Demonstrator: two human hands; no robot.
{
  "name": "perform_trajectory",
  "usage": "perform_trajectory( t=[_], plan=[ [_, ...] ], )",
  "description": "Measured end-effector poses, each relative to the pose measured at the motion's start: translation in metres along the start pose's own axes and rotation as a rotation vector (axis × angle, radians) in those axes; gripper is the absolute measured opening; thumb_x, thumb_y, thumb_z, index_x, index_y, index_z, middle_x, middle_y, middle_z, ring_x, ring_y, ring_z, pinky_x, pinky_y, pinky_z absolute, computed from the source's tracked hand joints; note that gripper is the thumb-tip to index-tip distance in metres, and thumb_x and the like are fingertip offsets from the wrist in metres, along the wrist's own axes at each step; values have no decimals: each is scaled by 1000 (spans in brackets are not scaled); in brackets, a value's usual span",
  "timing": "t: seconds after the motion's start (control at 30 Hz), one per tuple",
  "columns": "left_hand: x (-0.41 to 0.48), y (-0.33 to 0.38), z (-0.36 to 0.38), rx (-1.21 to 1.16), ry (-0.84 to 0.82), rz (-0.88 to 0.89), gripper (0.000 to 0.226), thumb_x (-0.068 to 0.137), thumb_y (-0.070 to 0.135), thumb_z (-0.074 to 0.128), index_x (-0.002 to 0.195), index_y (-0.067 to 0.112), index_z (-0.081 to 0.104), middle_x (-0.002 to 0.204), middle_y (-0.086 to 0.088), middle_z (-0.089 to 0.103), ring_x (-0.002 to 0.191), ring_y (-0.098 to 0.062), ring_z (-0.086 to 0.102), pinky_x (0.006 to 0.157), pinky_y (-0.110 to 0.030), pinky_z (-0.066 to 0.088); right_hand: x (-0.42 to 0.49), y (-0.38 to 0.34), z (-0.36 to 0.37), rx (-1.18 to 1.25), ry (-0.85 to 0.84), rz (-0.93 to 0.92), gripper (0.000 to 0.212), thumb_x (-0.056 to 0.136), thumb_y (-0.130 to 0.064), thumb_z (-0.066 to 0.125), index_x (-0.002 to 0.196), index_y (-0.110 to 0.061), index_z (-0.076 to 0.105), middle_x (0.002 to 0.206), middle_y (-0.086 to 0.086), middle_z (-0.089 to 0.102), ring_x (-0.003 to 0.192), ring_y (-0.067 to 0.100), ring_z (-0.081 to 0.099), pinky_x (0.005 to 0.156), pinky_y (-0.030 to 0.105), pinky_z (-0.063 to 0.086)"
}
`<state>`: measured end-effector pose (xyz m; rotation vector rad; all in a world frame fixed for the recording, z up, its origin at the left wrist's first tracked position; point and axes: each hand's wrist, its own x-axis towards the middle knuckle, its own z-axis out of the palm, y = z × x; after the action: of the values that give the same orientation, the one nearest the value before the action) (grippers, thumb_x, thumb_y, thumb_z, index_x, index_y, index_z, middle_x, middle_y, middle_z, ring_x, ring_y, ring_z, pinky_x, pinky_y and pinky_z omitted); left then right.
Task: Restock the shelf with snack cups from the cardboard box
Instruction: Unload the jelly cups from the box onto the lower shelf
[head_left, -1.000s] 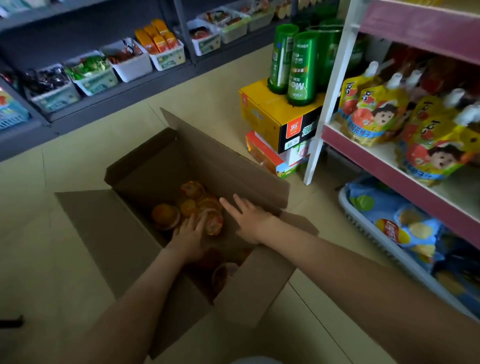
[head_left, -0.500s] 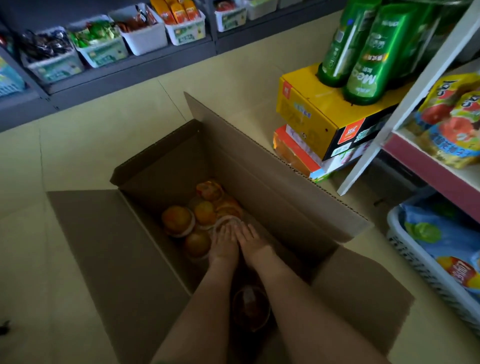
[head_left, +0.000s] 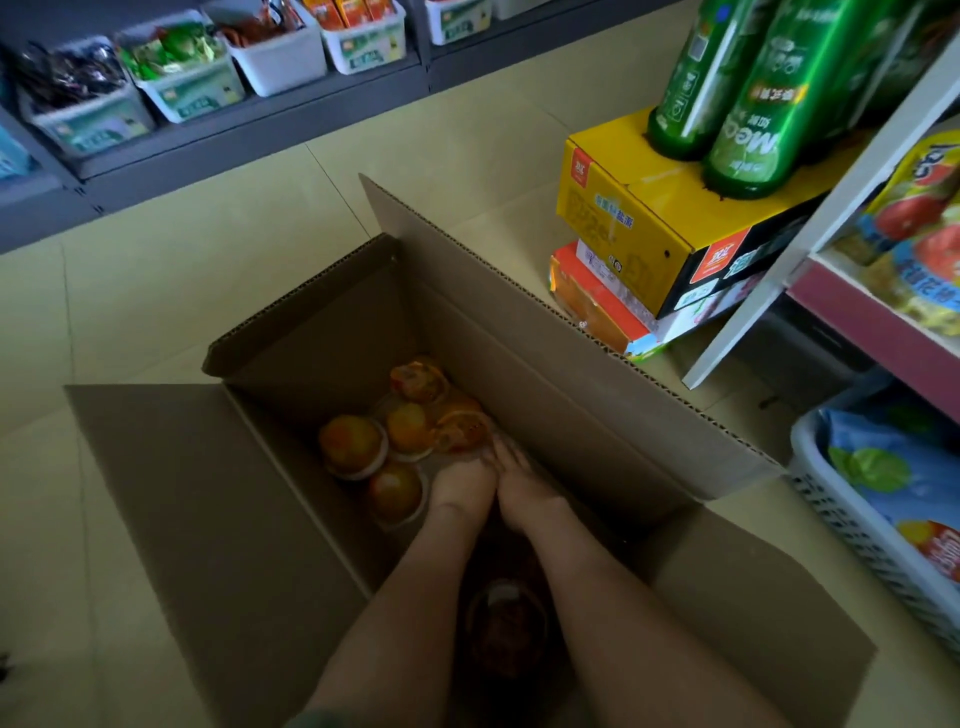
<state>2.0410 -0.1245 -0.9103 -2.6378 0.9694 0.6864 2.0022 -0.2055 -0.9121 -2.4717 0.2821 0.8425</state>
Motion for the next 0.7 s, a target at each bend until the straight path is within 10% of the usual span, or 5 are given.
perform_trajectory(
  t=[0.23, 0.6, 0.7],
  plan=[
    [-46, -25, -64, -79, 111, -77, 20, 96, 18, 45, 112, 16, 57, 110, -4, 64, 99, -20, 63, 77, -31, 50, -26, -12, -36, 540, 99, -116, 34, 91, -8, 55, 123, -17, 61, 121, 7, 60, 111, 19, 55, 90, 25, 39],
    [-152, -13, -214, -302, 1198, 63, 28, 85, 21, 40, 84, 14, 67, 76, -5, 67, 66, -21, 63, 56, -22, 37, -162, -61, -167, 827, 762, -514, 18, 90, -9, 56, 95, -14, 72, 77, -10, 63, 76, 1, 56, 73, 18, 44],
    [-173, 19, -261, -342, 1413, 281, 29, 81, 15, 38, 82, 9, 66, 80, -8, 67, 76, -22, 58, 63, -29, 43, -225, -48, -206, 870, 866, -592, 22, 84, -15, 59, 75, -32, 70, 63, -14, 57, 67, 8, 53, 76, 39, 50]
  ],
)
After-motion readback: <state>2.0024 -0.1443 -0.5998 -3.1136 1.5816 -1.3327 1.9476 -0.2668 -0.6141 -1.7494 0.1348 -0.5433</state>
